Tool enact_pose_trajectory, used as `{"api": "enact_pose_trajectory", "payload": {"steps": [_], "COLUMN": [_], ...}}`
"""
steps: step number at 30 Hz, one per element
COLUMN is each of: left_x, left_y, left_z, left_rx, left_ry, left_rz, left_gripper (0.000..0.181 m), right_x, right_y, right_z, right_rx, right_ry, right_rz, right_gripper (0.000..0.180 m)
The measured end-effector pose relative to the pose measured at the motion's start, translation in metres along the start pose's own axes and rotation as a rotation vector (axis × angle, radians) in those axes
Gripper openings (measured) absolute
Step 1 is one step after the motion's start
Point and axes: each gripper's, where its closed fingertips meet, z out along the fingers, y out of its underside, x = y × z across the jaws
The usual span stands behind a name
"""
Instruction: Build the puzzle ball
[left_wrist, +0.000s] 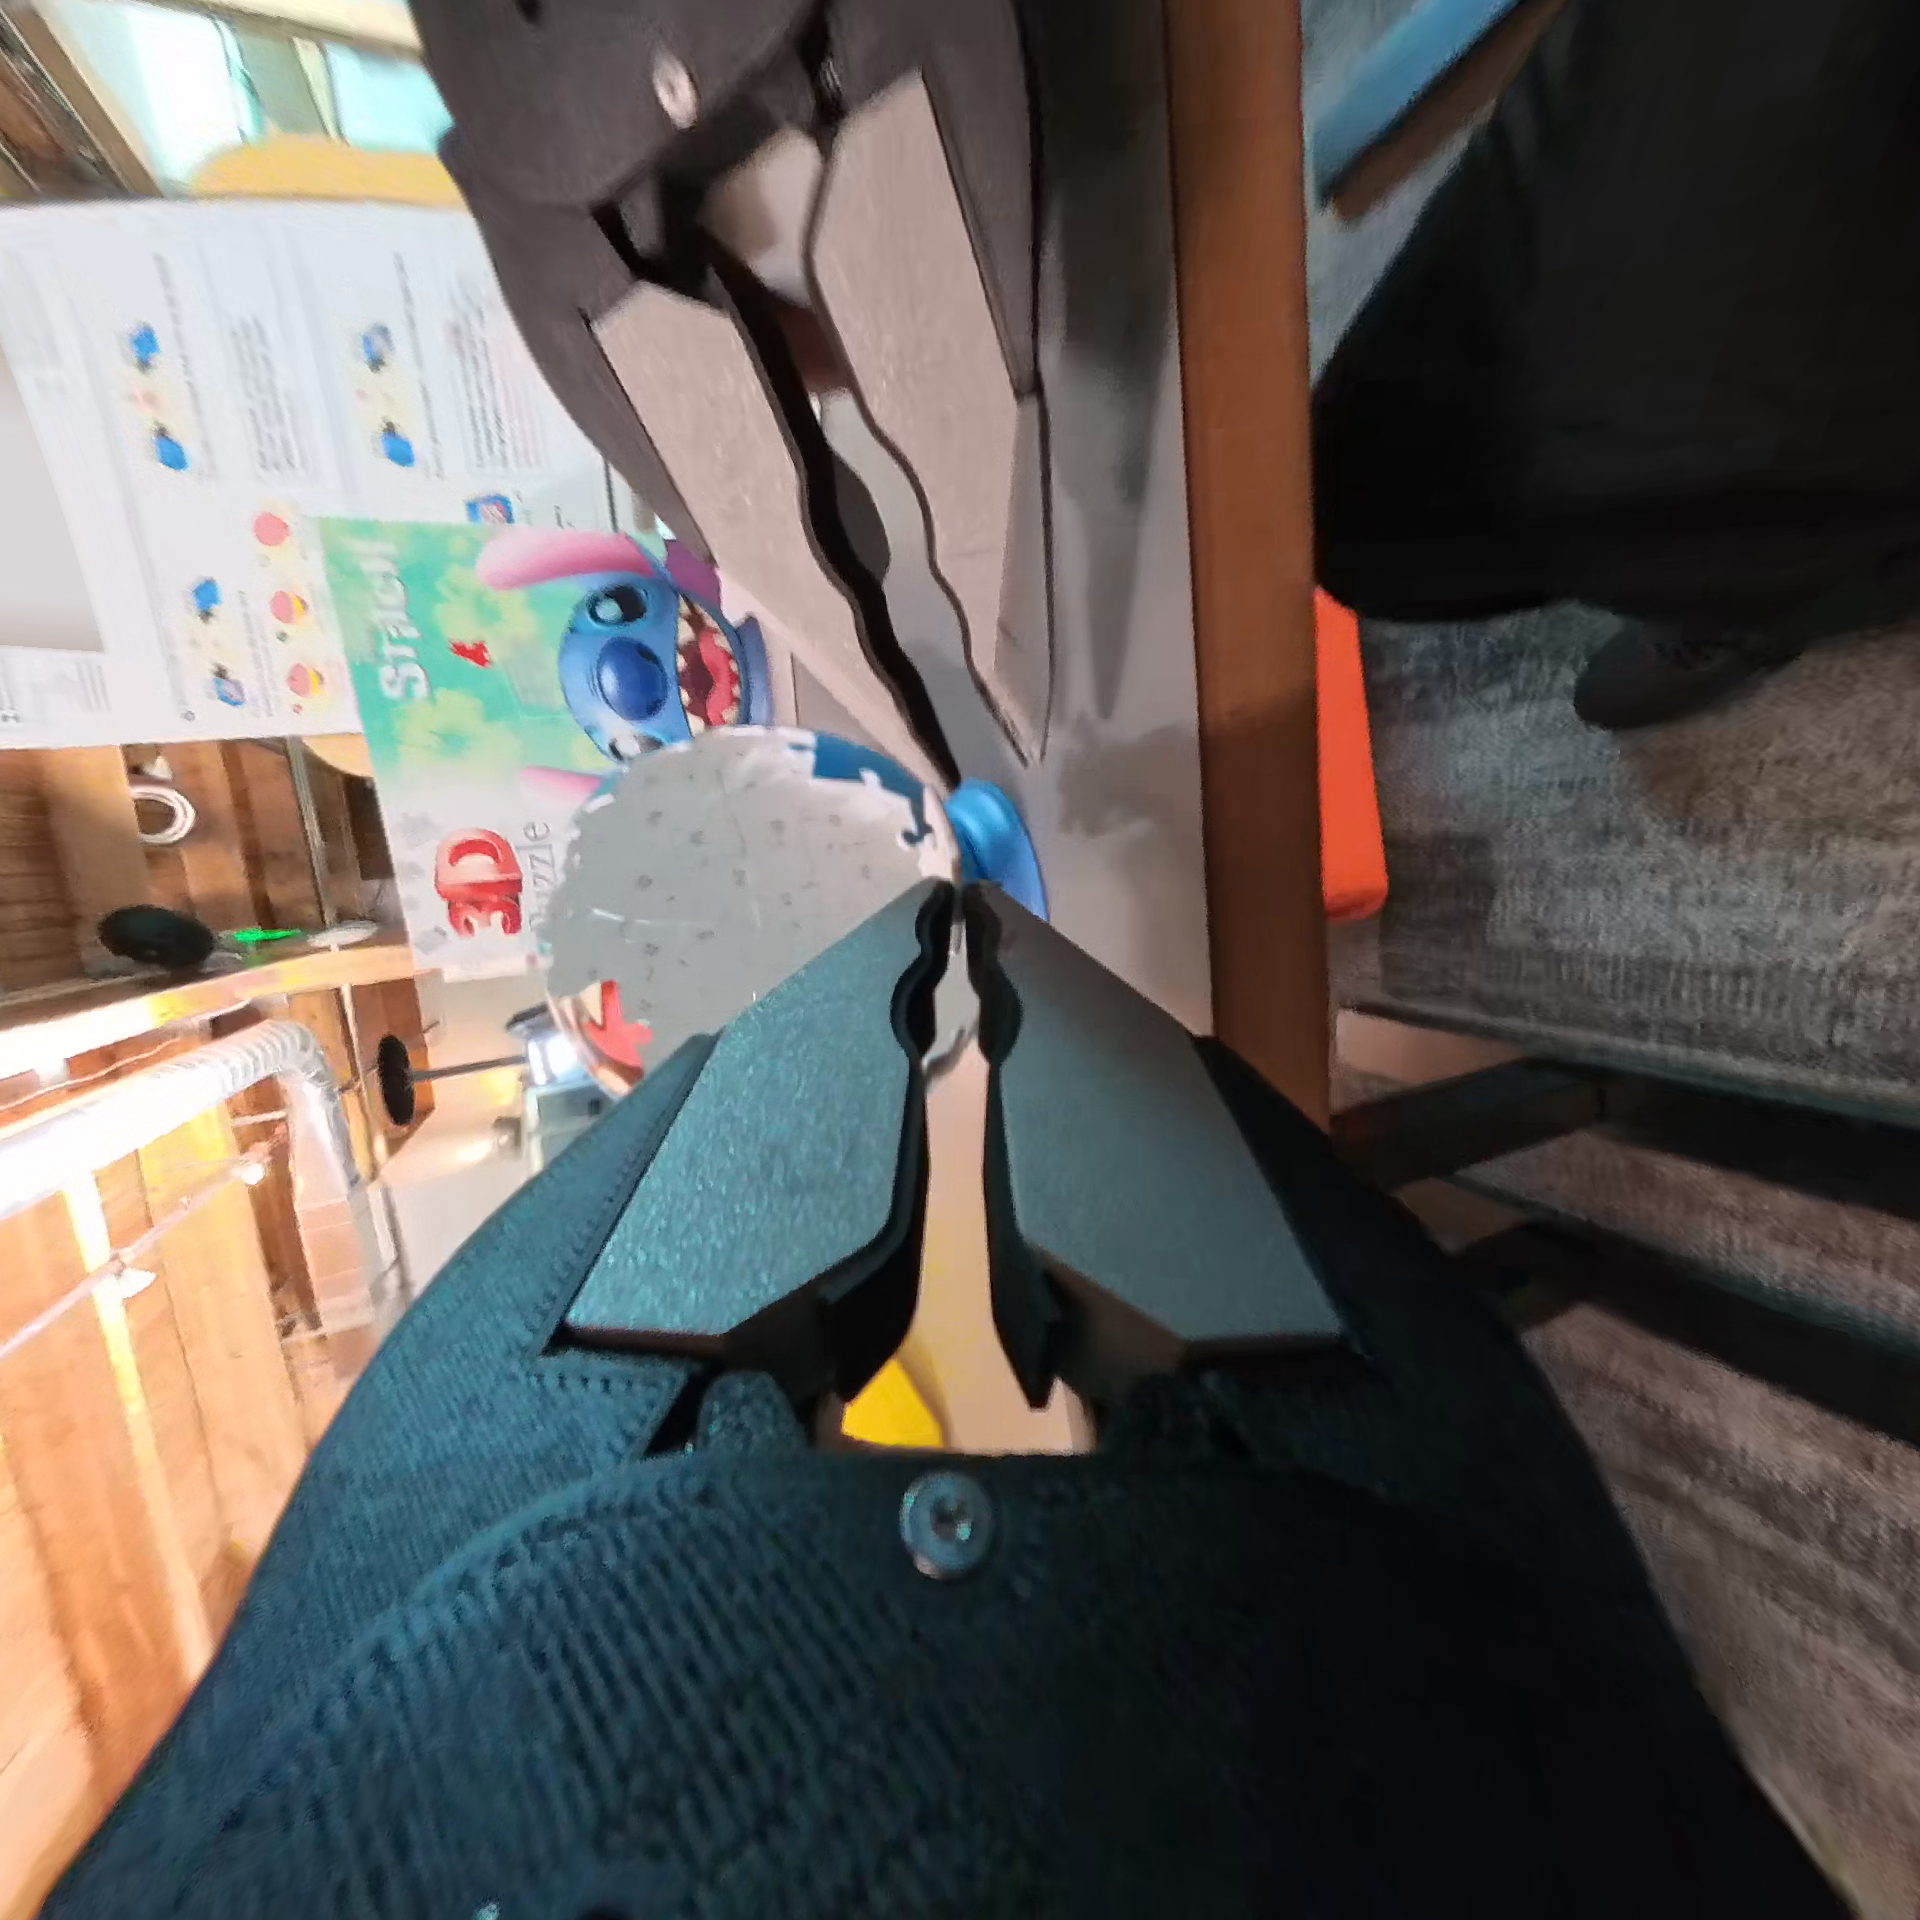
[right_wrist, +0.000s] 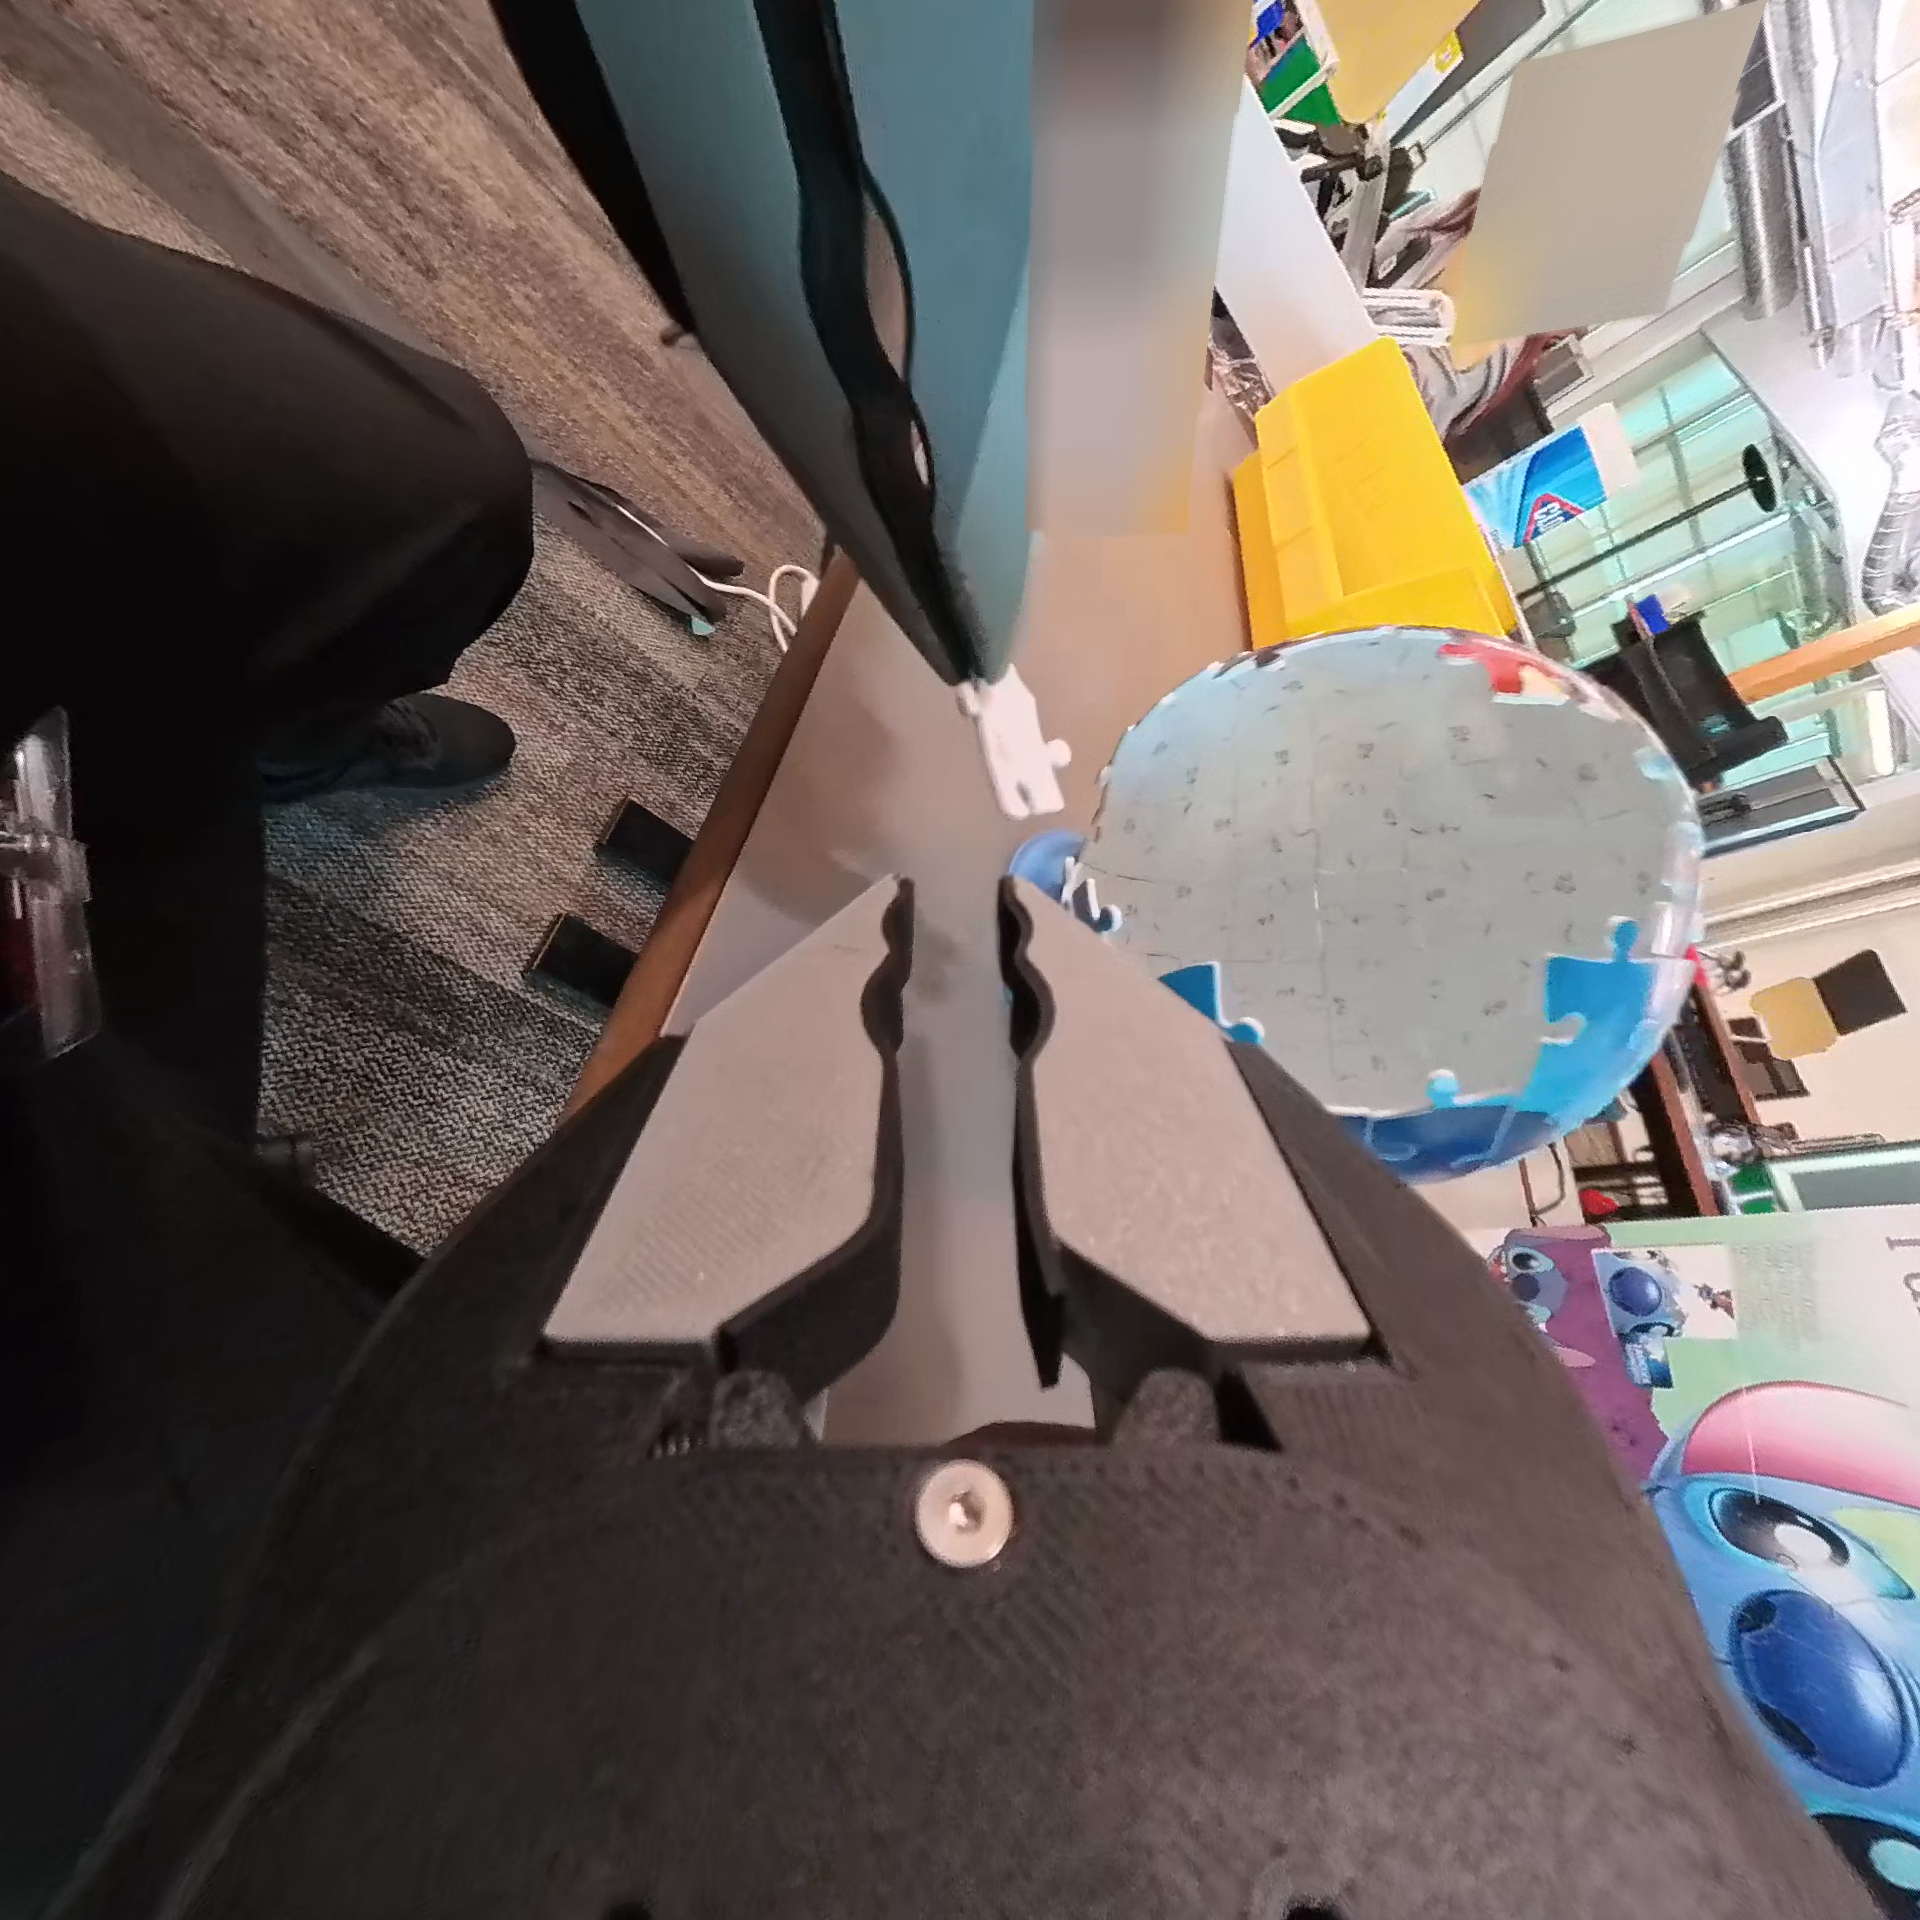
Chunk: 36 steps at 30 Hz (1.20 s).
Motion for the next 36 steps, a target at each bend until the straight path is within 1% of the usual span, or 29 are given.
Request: {"api": "enact_pose_trajectory", "payload": {"steps": [2, 6, 9, 12, 20, 22, 24, 27, 28, 31, 32, 36], "left_x": [-0.001, 0.000, 0.000, 0.000, 0.006, 0.005, 0.002, -0.001, 0.002, 0.014, 0.018, 0.024], "left_y": [-0.009, -0.016, -0.023, -0.015, -0.003, -0.005, -0.012, -0.009, -0.004, 0.022, 0.025, 0.013], "left_z": [-0.003, -0.004, -0.005, -0.004, -0.002, -0.004, -0.006, -0.005, -0.003, 0.008, 0.010, 0.012], "left_rx": [0.061, 0.104, 0.147, 0.142, 0.118, 0.147, 0.189, 0.164, 0.122, -0.084, -0.117, -0.125], "left_ry": [-0.003, -0.003, 0.009, 0.006, 0.021, 0.032, 0.040, 0.015, 0.019, 0.031, 0.043, 0.072], "left_rz": [-0.062, -0.105, -0.159, -0.205, -0.262, -0.324, -0.384, -0.339, -0.308, -0.154, -0.119, -0.111], "left_gripper": [0.000, 0.000, 0.000, 0.000, 0.000, 0.000, 0.000, 0.000, 0.000, 0.000, 0.000, 0.001], "right_x": [0.002, 0.001, 0.003, 0.007, 0.002, 0.002, 0.003, 0.005, 0.005, 0.002, 0.002, -0.004], "right_y": [-0.002, -0.009, -0.011, -0.012, -0.017, -0.017, -0.009, -0.011, -0.012, -0.016, -0.018, -0.024], "right_z": [-0.001, -0.003, -0.005, -0.008, -0.010, -0.010, -0.005, -0.007, -0.008, -0.010, -0.011, -0.010], "right_rx": [0.011, 0.042, 0.046, 0.055, 0.089, 0.093, 0.046, 0.064, 0.071, 0.089, 0.096, 0.106], "right_ry": [0.012, 0.014, 0.043, 0.063, 0.039, 0.039, 0.041, 0.036, 0.036, 0.034, 0.035, 0.024], "right_rz": [-0.002, -0.026, -0.059, -0.054, -0.063, -0.059, -0.053, -0.034, -0.034, -0.048, -0.050, -0.069], "right_gripper": [0.013, 0.013, 0.007, 0.001, 0.000, 0.000, 0.004, 0.007, 0.008, 0.008, 0.008, 0.009]}}
